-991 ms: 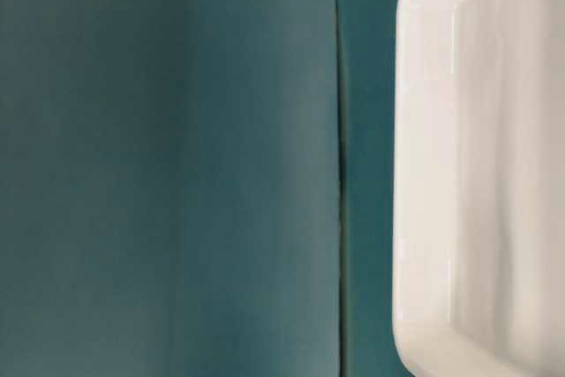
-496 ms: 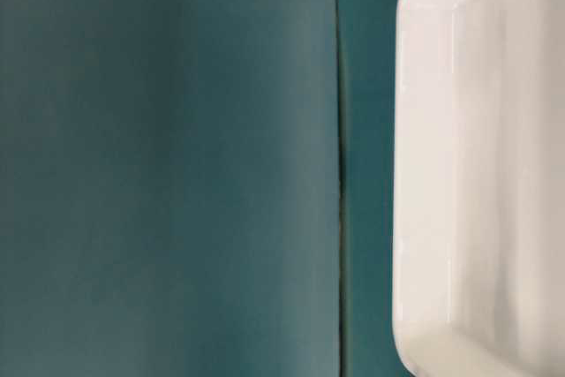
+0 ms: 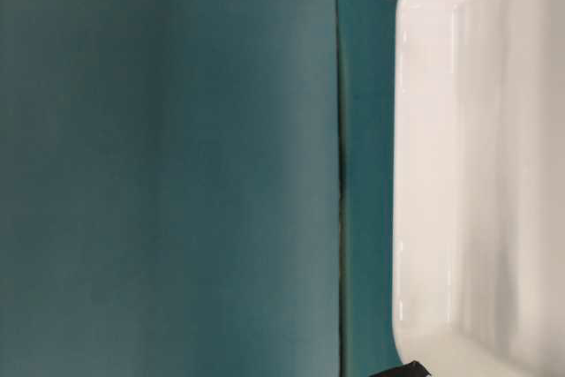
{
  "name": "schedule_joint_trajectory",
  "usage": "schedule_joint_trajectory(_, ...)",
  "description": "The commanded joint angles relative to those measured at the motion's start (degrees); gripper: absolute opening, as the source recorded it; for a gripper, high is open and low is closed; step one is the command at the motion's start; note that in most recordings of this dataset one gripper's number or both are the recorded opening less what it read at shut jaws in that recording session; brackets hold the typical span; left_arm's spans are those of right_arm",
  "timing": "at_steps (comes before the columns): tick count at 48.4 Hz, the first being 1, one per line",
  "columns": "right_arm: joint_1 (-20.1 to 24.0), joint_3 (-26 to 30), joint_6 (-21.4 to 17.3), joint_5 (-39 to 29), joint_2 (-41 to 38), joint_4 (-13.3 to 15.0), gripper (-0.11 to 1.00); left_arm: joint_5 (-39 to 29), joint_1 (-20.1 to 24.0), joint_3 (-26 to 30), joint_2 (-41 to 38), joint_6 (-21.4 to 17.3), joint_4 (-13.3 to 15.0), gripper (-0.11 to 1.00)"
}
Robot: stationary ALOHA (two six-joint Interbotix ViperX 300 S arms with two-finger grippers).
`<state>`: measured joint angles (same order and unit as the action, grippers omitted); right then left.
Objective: Lift the white case with both hands.
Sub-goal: 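Move both open grippers inward to the tray's left and right rims, then close both grippers on the tray's side walls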
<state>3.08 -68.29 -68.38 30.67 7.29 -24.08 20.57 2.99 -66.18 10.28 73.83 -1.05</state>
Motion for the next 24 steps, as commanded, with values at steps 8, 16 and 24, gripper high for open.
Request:
schedule_joint_trajectory(8,-0.1,0.5,0.1,0.6,-2.6,0.2,0.93,0.5,0.3,-0.2,-1.3,-0.2,-0.2,0.94)
schedule_joint_trajectory(16,-0.1,0.6,0.0,0.2,-3.1,0.1,0.94,0.6,0.3,0.1,-2.5,-0.2,-0.1,0.94)
schedule_joint_trajectory(24,-0.2,1.2,-0.4,-1.0,-3.6,0.1,0.93,0.7,0.2,0.3,-3.3,-0.2,-0.1,0.94)
